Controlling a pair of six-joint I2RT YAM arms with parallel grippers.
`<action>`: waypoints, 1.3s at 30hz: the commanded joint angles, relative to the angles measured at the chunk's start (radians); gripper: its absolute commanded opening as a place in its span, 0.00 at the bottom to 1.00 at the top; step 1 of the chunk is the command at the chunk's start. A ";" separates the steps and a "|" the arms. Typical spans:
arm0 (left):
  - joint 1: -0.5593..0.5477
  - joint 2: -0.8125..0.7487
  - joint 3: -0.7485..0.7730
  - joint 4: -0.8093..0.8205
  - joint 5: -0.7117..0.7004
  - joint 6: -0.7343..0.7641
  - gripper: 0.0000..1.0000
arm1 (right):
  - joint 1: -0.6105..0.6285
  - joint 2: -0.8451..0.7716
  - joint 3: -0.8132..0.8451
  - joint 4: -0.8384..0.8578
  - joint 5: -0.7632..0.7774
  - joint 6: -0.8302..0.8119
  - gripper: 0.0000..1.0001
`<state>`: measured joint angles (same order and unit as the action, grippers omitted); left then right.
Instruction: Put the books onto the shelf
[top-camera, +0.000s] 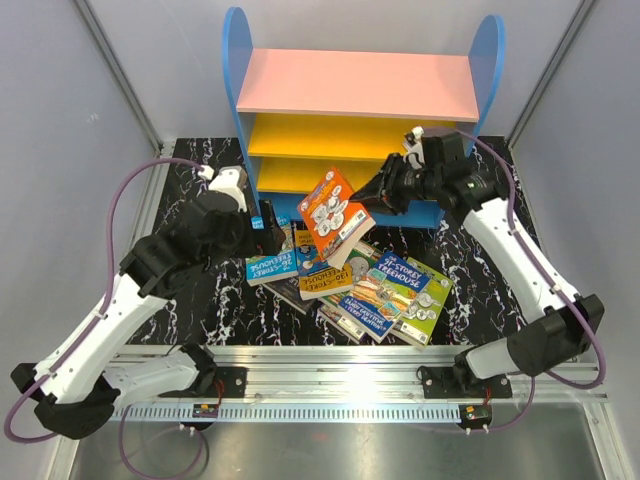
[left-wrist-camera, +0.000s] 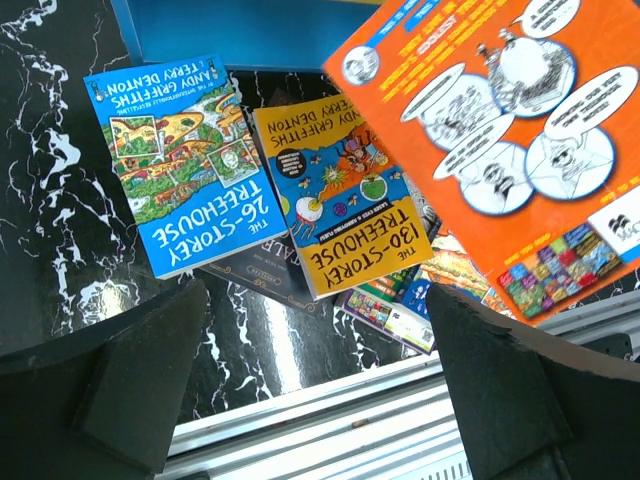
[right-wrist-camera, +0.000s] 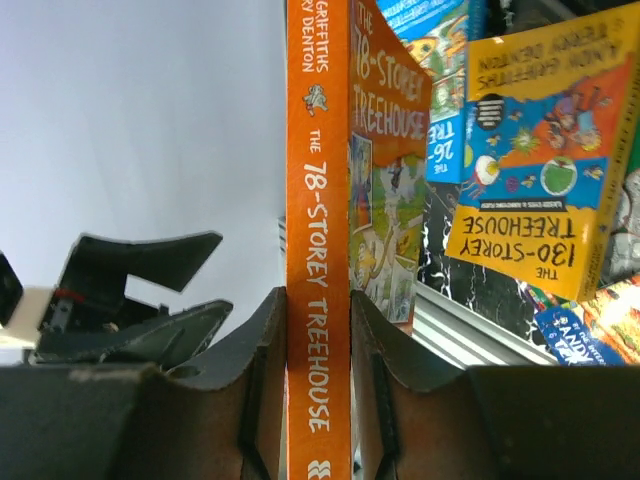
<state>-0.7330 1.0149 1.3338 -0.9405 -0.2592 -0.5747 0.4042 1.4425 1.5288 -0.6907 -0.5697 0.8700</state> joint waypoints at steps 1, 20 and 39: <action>0.000 -0.015 -0.021 0.063 0.020 -0.011 0.99 | -0.089 -0.169 -0.034 0.334 -0.068 0.156 0.00; 0.001 0.068 0.002 0.097 0.109 0.038 0.99 | -0.522 -0.341 -0.347 0.534 -0.096 0.415 0.00; -0.039 0.533 0.332 0.213 0.224 0.033 0.99 | -0.670 -0.151 -0.305 0.582 -0.055 0.472 0.00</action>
<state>-0.7528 1.4857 1.5654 -0.7818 -0.0685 -0.5533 -0.2554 1.2800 1.1511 -0.1757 -0.6266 1.3365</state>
